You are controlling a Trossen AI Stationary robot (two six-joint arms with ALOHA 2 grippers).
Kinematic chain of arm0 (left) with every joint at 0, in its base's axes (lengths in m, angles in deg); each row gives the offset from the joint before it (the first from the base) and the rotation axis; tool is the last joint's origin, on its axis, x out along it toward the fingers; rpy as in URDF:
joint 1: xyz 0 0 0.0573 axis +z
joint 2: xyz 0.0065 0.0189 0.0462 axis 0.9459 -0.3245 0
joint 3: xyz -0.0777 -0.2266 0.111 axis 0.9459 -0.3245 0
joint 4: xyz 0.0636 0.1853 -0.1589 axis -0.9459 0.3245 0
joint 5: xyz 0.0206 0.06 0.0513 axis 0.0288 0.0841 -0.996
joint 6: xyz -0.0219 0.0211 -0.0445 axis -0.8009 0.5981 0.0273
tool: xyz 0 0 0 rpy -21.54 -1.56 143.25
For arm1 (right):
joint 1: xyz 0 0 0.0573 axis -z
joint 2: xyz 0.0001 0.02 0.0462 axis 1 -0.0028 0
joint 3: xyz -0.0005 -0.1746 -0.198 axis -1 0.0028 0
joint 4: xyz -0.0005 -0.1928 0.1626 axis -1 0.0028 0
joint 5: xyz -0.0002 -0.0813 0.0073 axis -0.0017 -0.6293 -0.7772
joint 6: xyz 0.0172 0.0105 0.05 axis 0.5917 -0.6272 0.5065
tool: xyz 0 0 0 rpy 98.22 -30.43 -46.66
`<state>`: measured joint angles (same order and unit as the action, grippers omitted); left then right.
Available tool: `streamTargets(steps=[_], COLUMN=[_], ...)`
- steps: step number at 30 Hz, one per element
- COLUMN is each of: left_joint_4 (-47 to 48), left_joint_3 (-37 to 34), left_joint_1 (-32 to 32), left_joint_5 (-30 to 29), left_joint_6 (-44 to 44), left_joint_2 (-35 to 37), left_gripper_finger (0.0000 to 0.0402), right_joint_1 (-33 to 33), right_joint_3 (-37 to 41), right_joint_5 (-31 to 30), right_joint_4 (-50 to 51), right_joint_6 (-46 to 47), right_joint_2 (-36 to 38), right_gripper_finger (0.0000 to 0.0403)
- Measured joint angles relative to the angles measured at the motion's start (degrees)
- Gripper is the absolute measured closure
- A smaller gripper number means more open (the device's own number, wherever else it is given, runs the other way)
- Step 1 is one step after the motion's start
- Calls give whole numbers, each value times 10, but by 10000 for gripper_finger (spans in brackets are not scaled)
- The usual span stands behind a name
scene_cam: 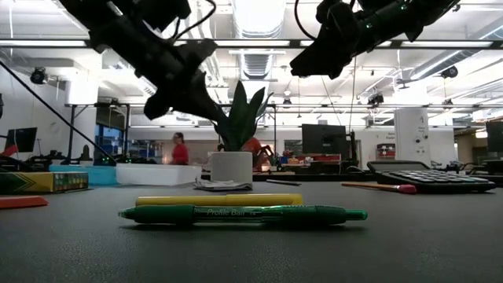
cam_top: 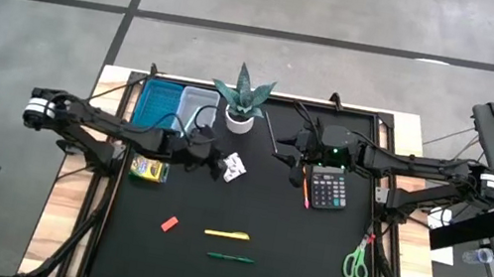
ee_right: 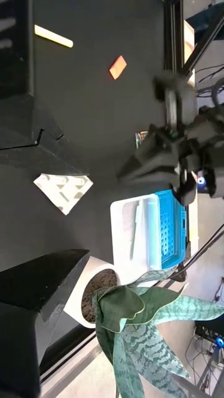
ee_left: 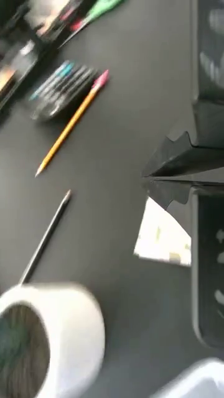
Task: Pack school essentials
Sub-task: Put the purple sticky note into the blue supply box
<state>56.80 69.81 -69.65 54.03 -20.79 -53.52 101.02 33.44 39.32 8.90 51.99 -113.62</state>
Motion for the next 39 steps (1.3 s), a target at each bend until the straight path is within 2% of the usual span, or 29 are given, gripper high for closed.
streamTargets(steps=[5,10,15,19,23,28,30,33,39], left_joint_4=[-13,-14,-15,-17,-13,-14,-15,-24,-83], left_joint_3=[3,43,86,100,101,101,101,101,94], left_joint_1=[-16,-36,-36,-37,-37,-37,-35,-35,-30], left_joint_5=[16,16,-9,-8,-12,-117,-129,-125,-110], left_joint_6=[39,132,163,173,197,201,204,203,203], left_joint_2=[-48,-116,-164,-197,-230,-251,-252,-253,-262], left_gripper_finger=[401,401,396,355,287,205,181,160,155], right_joint_1=[0,0,0,0,0,0,0,0,0], right_joint_3=[0,0,0,0,0,0,0,0,0], right_joint_5=[0,0,0,0,0,0,0,0,0], right_joint_4=[0,0,0,0,2,11,12,11,11], right_joint_6=[-3,-4,-4,-4,-5,-7,-7,-10,-10], right_joint_2=[0,0,0,0,0,0,0,0,0], right_gripper_finger=[211,211,211,212,211,211,212,211,211])
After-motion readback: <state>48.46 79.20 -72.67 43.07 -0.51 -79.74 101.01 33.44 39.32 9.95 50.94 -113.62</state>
